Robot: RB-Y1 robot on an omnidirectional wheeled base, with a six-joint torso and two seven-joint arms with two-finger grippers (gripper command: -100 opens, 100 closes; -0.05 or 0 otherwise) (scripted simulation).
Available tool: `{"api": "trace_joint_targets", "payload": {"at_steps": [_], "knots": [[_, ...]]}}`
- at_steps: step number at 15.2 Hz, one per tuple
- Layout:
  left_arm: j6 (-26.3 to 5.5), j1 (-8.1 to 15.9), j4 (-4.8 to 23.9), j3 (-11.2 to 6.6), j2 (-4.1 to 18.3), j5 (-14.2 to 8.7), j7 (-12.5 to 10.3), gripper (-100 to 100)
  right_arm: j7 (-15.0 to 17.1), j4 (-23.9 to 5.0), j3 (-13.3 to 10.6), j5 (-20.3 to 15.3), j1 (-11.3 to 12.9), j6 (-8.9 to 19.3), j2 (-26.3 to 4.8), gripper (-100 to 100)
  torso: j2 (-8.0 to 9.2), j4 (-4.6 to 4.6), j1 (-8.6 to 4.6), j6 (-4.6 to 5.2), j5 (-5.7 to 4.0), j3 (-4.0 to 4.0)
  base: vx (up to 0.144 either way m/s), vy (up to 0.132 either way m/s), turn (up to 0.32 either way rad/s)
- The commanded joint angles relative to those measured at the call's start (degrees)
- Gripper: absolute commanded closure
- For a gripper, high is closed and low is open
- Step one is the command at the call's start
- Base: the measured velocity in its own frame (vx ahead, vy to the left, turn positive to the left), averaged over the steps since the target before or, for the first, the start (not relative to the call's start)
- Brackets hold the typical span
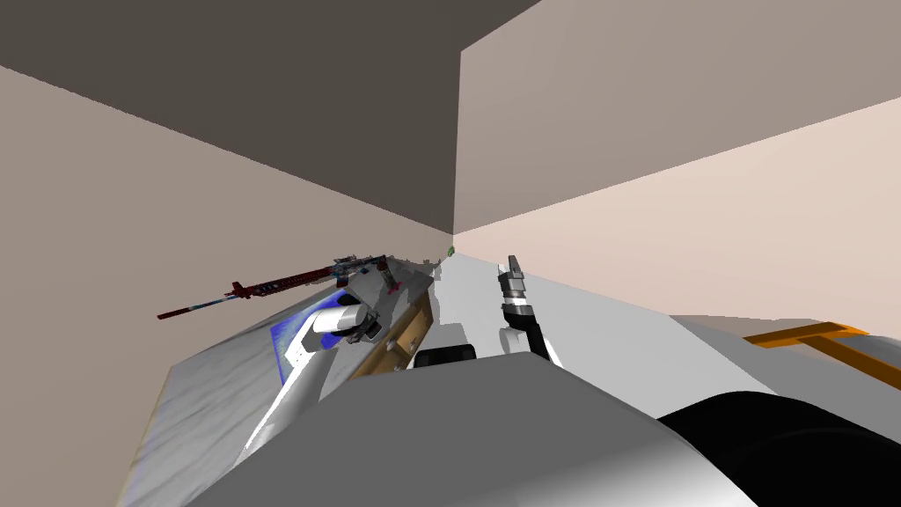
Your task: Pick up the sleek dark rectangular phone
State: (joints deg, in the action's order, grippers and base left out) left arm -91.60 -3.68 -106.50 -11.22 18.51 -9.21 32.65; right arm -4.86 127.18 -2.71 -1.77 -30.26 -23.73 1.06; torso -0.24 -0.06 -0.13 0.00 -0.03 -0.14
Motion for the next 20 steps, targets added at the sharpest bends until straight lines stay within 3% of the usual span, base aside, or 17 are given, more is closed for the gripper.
{"api": "trace_joint_targets", "payload": {"at_steps": [1, 6, 7, 8, 11, 13, 14, 18, 20], "knots": [[-2.3, 0.3, 0.2, -0.18, 0.4, -0.2, 0.3, -100, 0.0, 0.0, 0.0, 0.0, 0.0, 0.0, 0.0, 0, 0.00, 0.00, 0.00, 0.00, 0.00, 0.00, 0.052, -0.032, -0.001], [-6.8, 1.3, 1.3, -0.58, 1.6, -0.9, 1.2, -100, 0.0, 0.0, 0.0, 0.0, 0.0, 0.0, 0.0, 0, 0.07, 0.01, 0.05, 0.00, 0.01, 0.04, 0.040, -0.025, -0.004], [-5.7, 1.1, 1.2, -0.51, 1.3, -0.7, 1.0, -100, 0.0, 0.0, 0.0, 0.0, 0.0, 0.0, 0.0, 0, 0.07, 0.01, 0.05, 0.00, 0.01, 0.04, 0.023, -0.013, -0.001], [-3.9, 1.2, 3.2, -0.02, 1.1, -0.4, 0.7, -100, 0.0, 0.0, 0.0, 0.0, 0.0, 0.0, 0.0, 0, 0.11, 0.02, 0.07, 0.00, 0.01, 0.06, 0.003, 0.006, -0.022], [-1.8, 1.3, 5.2, 0.48, 0.9, -0.1, 0.4, -100, 0.0, 0.0, 0.0, 0.0, 0.0, 0.0, 0.0, 0, 0.26, 0.05, 0.22, 0.00, 0.05, 0.14, -0.014, 0.024, -0.027], [-2.2, 1.2, 4.9, 0.50, 0.9, -0.1, 0.4, -100, 0.0, 0.0, 0.0, 0.0, 0.0, 0.0, 0.0, 0, 0.30, 0.06, 0.25, 0.00, 0.06, 0.17, -0.012, 0.020, -0.016], [-1.9, 1.2, 5.0, 0.54, 0.8, -0.1, 0.3, 100, 0.0, 0.0, 0.0, 0.0, 0.0, 0.0, 0.0, 0, 0.29, 0.06, 0.22, -0.01, 0.05, 0.17, -0.003, 0.006, -0.001], [-1.9, 1.2, 5.0, 0.58, 0.9, -0.1, 0.4, 100, 0.0, 0.0, 0.0, 0.0, 0.0, 0.0, 0.0, 0, 0.24, 0.06, 0.17, -0.04, 0.05, 0.14, 0.000, 0.000, 0.000], [-4.4, 1.2, 2.7, -0.14, 1.2, -0.5, 0.8, 100, 0.0, 0.0, 0.0, 0.0, 0.0, 0.0, 0.0, 0, 0.22, 0.08, 0.12, -0.04, 0.02, 0.14, 0.010, -0.018, 0.042]]}}
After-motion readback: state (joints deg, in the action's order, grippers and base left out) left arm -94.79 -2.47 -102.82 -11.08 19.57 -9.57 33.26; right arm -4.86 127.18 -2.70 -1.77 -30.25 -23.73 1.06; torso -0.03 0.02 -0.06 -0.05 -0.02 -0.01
